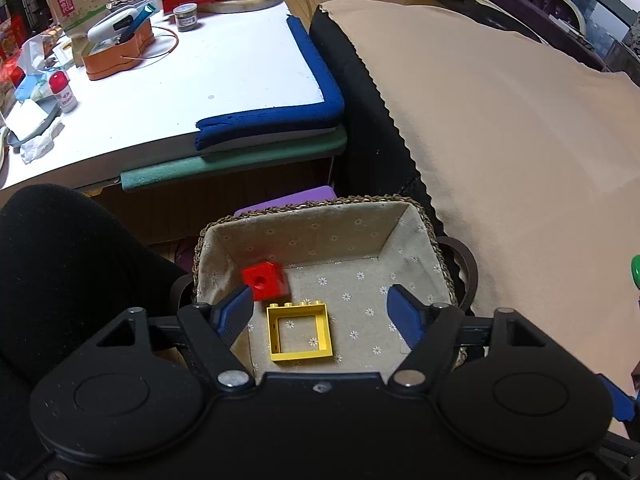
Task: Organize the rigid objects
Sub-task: 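Carry both pieces over the basket and open both tools to drop them, then grasp the red brick stacked on the blue frame with the right tool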
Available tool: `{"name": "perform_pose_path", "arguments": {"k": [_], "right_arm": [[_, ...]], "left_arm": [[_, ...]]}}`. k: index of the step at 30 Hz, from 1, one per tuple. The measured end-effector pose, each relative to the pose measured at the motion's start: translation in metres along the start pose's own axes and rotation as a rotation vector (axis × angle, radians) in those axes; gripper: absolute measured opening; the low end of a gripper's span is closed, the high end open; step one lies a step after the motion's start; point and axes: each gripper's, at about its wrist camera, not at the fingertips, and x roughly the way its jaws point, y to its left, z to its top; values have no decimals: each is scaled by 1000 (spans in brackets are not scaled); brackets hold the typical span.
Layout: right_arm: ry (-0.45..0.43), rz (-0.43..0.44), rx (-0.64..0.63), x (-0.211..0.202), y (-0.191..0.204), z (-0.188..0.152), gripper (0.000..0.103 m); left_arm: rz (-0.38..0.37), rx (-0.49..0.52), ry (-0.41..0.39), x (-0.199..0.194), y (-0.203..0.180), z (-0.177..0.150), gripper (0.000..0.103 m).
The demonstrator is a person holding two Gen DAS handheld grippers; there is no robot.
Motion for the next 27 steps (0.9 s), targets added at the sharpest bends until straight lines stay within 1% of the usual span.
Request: {"name": "perform_pose_path", "arguments": {"k": [1,3,5,6,9,11,13,16,17,19,23,27], "right_arm": [[-4,-9,-4,-1,0,-1,103],[-5,-22,-13,-3,0,-1,103],[2,-37,-23,-4,0,0,103],[10,-50,-31,-4,1,0,103],[30,-96,-65,-2,5,0,103],[22,-136,-84,-4,7,-1,103],[3,-157,-97,-8,8,-1,103],[-32,-155,-84,-17,5,0,103],[-37,-150,-79,-20,3,1,103],[-40,-138,-71,-26,0,4,103],[-44,-115,-56,-36,-11,9,102],[-110,-153,-10,-57,-33,17,102]], "left_arm": [[2,3,2,0,0,0,69],[8,8,7,0,-1,-1,71],[5,9,7,-1,-1,-1,80],[1,7,4,-2,-1,-1,82],[-3,8,-7,-5,-1,-2,82],[-20,12,-12,-6,-1,-3,83],[-34,21,-18,-8,-3,-5,84],[-30,48,-35,-10,-8,-7,85],[-29,61,-40,-11,-11,-8,89],[-34,75,-50,-12,-14,-9,93],[-46,86,-62,-15,-16,-11,94],[-52,96,-59,-14,-18,-13,94]]}}
